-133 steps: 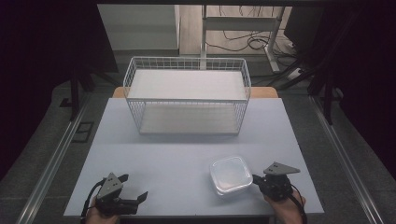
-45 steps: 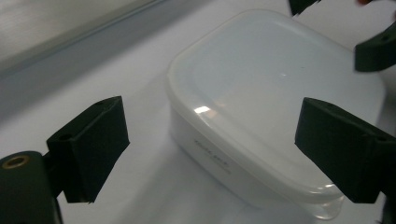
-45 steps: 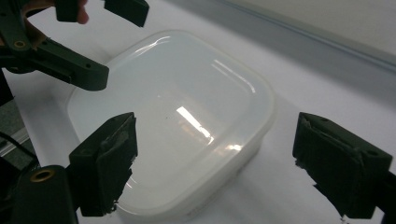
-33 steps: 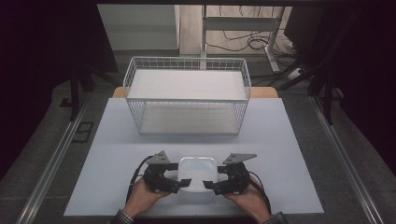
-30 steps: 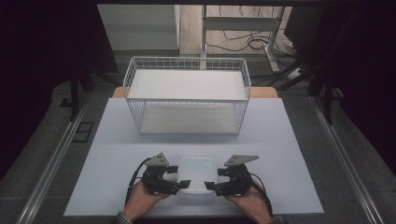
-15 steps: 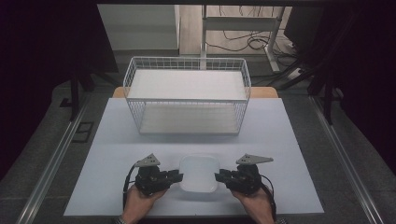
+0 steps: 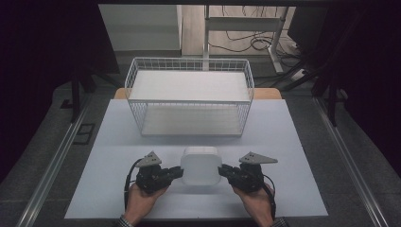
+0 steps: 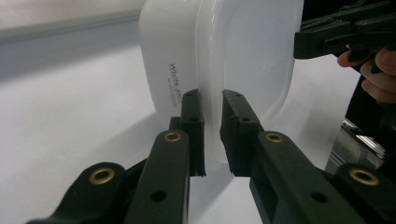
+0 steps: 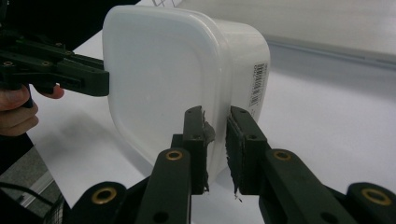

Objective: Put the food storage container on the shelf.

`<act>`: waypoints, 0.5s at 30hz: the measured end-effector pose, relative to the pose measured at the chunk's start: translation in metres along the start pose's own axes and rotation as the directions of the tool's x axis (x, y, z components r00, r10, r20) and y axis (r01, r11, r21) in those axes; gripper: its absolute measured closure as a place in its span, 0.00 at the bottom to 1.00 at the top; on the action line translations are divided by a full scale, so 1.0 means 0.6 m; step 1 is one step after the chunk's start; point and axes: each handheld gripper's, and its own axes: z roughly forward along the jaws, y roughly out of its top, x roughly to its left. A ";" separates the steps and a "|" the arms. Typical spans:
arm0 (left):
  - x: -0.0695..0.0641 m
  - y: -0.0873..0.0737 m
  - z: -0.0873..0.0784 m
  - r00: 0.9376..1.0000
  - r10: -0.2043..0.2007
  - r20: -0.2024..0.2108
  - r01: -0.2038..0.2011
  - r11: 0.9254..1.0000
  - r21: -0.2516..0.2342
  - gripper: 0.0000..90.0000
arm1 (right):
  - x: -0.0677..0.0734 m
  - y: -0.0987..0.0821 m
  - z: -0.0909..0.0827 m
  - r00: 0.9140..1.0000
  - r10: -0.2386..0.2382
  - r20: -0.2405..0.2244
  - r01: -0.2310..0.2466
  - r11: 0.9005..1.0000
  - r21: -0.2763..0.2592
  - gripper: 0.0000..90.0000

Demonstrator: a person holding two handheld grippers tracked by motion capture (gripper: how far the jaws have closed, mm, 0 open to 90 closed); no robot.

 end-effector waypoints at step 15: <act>0.048 0.051 -0.001 1.000 0.004 -0.021 -0.004 1.000 -0.028 0.89 | -0.013 0.058 0.033 1.000 -0.013 -0.004 0.013 0.999 -0.051 0.87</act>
